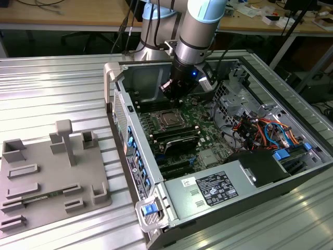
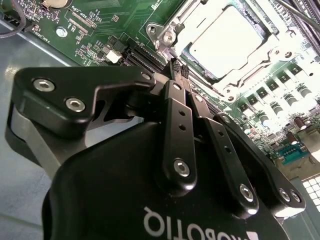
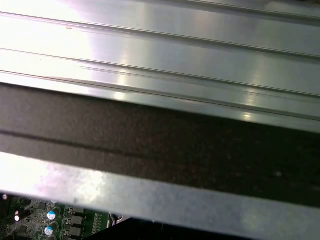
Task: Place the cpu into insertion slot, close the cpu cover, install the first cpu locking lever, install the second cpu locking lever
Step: 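Install the second cpu locking lever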
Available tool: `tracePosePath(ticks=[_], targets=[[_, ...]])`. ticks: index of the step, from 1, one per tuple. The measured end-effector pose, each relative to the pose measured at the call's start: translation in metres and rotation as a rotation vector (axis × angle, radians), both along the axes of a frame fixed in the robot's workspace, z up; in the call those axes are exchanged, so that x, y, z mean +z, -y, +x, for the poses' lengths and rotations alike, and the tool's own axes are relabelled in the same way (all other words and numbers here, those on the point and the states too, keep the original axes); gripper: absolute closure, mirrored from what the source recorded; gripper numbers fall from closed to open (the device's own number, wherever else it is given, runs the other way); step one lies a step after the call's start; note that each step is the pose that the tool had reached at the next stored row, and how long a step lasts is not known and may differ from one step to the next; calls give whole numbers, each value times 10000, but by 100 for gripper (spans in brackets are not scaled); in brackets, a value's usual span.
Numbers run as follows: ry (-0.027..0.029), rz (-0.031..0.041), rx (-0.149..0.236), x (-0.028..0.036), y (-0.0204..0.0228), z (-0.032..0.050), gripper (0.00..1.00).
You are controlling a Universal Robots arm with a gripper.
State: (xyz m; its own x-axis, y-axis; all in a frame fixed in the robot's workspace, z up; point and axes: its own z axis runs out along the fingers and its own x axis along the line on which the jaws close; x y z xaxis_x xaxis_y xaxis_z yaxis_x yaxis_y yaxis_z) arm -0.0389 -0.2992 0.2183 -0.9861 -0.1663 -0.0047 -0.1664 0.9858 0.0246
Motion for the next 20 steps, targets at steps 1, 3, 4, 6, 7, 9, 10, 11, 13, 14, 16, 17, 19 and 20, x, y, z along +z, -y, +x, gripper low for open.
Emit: tracePosePath(ticks=[1, 3, 4, 6, 7, 9, 10, 11, 13, 14, 16, 17, 19, 20], targets=[[0, 0, 0, 0, 0, 0, 89], [-1, -3, 0, 8, 1, -1, 89], [0, 0, 0, 29, 1, 0, 89], [0, -1, 0, 80, 0, 0, 89], [0, 0, 1, 96, 1, 0, 89], [-1, -3, 3, 121, 6, 2, 89], [0, -7, 0, 131, 11, 3, 89], [1, -11, 0, 135, 17, 6, 89], [0, -22, -1, 140, 36, 12, 89], [0, -29, 0, 141, 50, 13, 89], [1, -41, 0, 143, 103, 16, 89], [1, -45, 0, 143, 134, 17, 89], [1, -66, 0, 143, 179, 23, 89], [1, -79, -1, 143, 197, 30, 89]])
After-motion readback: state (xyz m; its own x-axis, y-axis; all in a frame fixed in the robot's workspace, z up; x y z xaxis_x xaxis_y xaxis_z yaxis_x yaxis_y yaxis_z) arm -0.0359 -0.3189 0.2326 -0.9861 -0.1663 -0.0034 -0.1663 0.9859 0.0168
